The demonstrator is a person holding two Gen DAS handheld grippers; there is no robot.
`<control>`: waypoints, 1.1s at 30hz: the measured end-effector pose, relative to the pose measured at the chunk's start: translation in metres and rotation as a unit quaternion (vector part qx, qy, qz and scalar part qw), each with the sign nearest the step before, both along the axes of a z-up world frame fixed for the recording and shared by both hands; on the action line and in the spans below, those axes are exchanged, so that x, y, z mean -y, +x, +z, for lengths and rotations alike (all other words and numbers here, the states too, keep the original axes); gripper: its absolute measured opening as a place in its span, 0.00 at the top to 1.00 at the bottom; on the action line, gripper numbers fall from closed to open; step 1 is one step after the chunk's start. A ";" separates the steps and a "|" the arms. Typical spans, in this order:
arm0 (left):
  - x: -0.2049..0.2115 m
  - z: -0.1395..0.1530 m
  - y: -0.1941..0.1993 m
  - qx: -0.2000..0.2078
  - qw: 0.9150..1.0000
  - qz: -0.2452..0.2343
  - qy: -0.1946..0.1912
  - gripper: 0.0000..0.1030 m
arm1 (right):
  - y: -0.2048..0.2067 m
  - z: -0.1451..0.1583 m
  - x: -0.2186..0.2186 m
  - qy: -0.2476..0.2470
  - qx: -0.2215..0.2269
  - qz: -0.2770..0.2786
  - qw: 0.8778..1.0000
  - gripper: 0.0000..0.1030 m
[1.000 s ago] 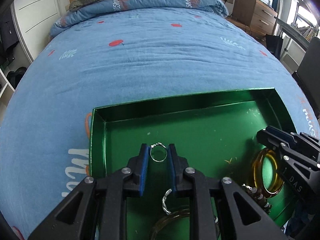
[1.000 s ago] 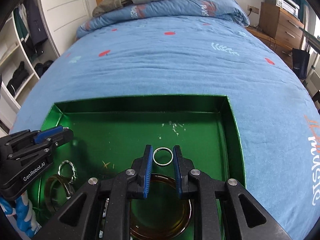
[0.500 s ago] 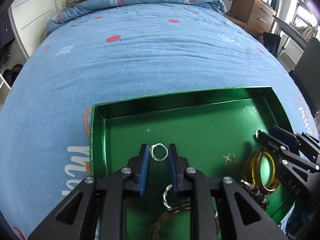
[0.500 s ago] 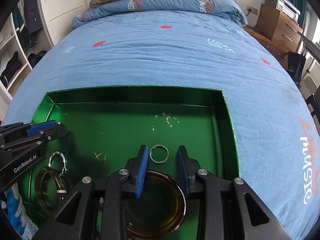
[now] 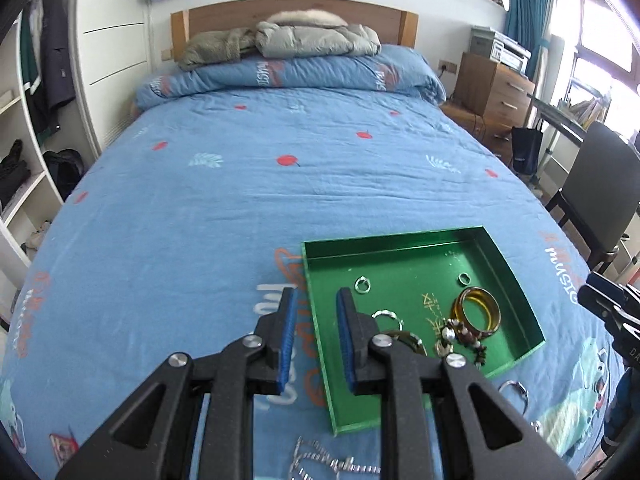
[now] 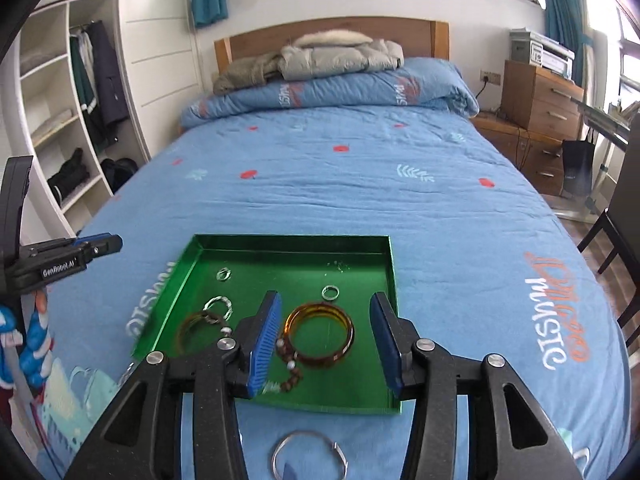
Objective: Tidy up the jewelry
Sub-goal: 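Lift both tools from the tray and move toward the remaining jewelry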
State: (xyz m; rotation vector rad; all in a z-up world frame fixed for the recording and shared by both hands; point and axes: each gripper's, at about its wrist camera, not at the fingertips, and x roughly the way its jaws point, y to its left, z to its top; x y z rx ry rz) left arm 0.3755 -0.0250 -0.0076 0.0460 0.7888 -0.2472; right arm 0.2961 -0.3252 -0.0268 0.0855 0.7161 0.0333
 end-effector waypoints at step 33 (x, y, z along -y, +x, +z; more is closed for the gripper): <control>-0.053 -0.061 -0.182 -0.014 0.999 0.031 0.011 0.69 | -0.186 -0.044 0.019 0.051 -0.010 -0.048 0.997 0.56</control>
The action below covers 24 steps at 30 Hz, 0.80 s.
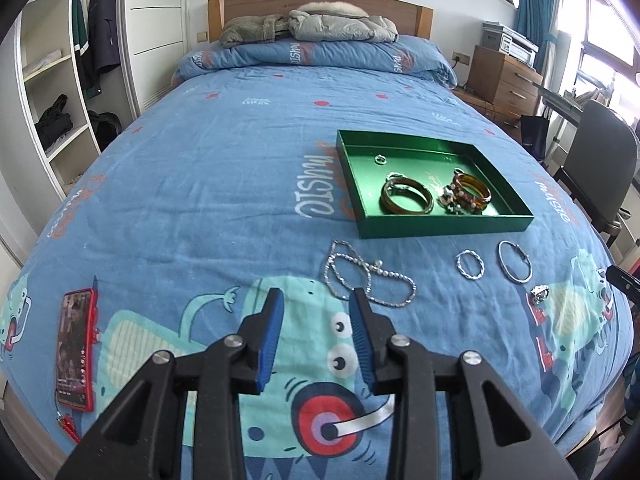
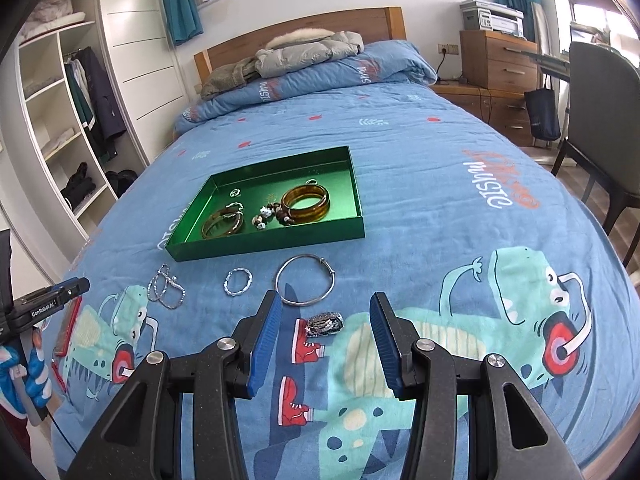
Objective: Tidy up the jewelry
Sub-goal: 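Lift both tools from the tray and move toward the remaining jewelry, then grasp the twisted silver hoop with the left tool while the right tool grasps the chunky silver ring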
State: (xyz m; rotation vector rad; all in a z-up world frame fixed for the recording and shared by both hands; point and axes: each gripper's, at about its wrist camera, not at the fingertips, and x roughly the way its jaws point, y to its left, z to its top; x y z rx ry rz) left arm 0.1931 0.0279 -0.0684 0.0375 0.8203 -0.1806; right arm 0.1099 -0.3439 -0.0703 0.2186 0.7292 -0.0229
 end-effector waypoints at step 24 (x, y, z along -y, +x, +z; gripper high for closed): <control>0.094 -0.043 0.025 -0.044 0.997 -0.060 0.008 0.69 | 0.051 -0.086 -0.006 0.034 -0.051 0.070 0.996 0.53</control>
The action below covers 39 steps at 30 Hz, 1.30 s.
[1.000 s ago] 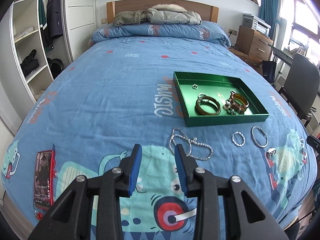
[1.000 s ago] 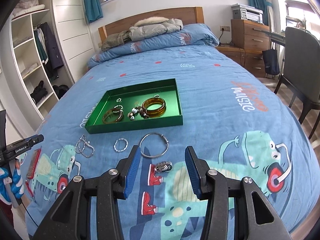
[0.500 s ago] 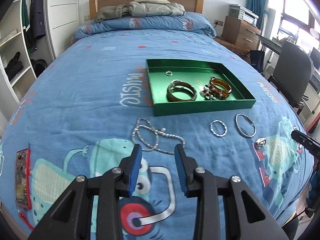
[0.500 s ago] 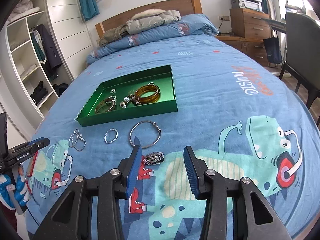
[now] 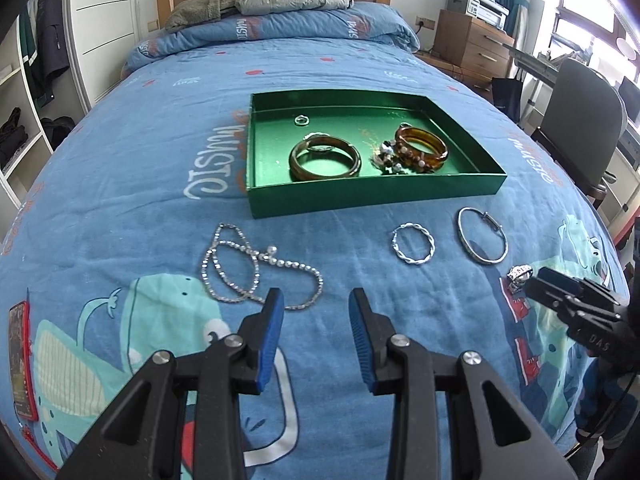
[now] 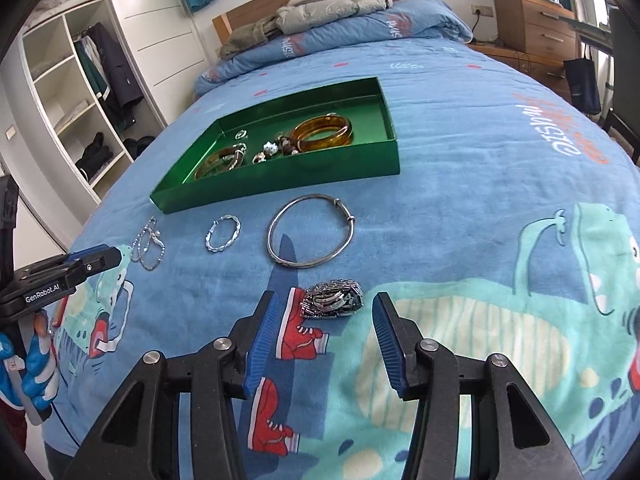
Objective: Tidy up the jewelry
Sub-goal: 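Grasp the twisted silver hoop with the left tool while the right tool grasps the chunky silver ring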
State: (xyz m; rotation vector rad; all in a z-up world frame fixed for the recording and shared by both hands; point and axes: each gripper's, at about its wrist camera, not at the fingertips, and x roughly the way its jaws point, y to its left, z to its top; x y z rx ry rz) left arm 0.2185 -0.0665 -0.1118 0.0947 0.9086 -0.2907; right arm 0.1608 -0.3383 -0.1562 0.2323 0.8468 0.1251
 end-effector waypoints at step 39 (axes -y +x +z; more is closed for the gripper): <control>0.117 -0.049 0.050 -0.015 0.995 -0.056 0.083 0.98 | 0.002 -0.006 0.046 0.077 0.079 0.004 0.994 0.70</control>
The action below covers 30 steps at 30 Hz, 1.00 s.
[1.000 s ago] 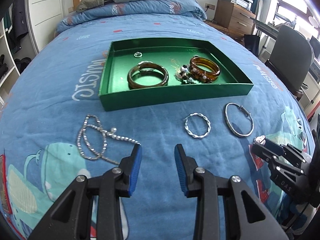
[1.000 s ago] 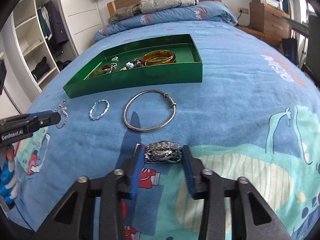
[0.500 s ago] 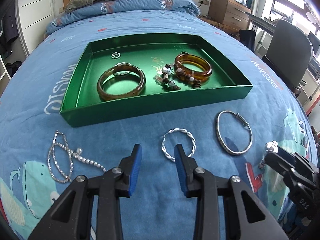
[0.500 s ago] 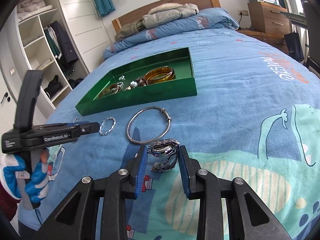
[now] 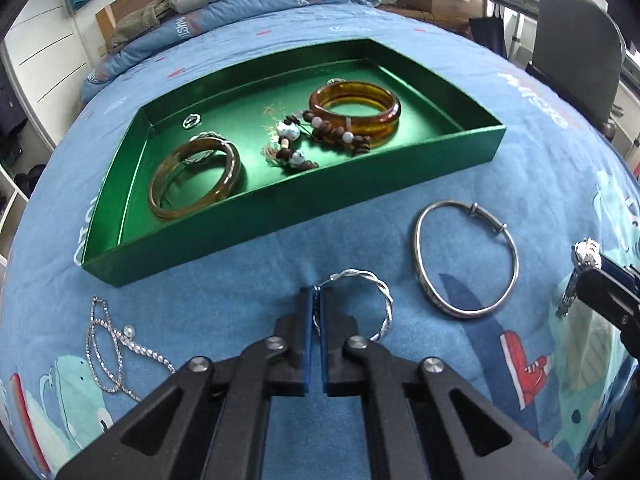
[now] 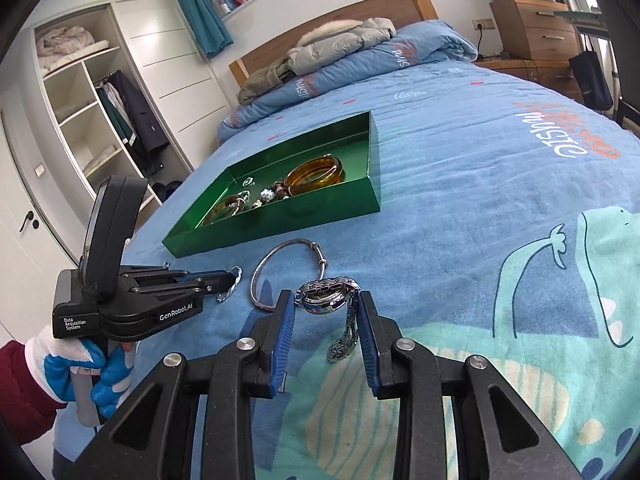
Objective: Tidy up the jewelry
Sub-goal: 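Grasp the twisted silver hoop with the left tool while the right tool grasps the chunky silver ring, then lower both pieces into the green tray and open both tools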
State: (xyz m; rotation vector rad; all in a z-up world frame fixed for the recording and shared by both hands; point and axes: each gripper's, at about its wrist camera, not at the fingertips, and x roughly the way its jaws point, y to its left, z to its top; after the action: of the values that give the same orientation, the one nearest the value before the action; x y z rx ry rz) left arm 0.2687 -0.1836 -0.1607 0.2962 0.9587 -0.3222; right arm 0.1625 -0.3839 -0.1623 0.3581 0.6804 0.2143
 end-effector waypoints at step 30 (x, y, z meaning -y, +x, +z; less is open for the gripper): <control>-0.045 0.093 0.114 0.046 0.992 0.061 -0.103 0.98 | 0.156 0.089 -0.045 -0.007 0.044 0.059 0.997 0.70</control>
State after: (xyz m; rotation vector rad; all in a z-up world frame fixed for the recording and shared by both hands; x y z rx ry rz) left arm 0.3824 -0.1381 -0.0679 0.0621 0.8410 -0.2903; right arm 0.3189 -0.3391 -0.0735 0.2943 0.6164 0.3350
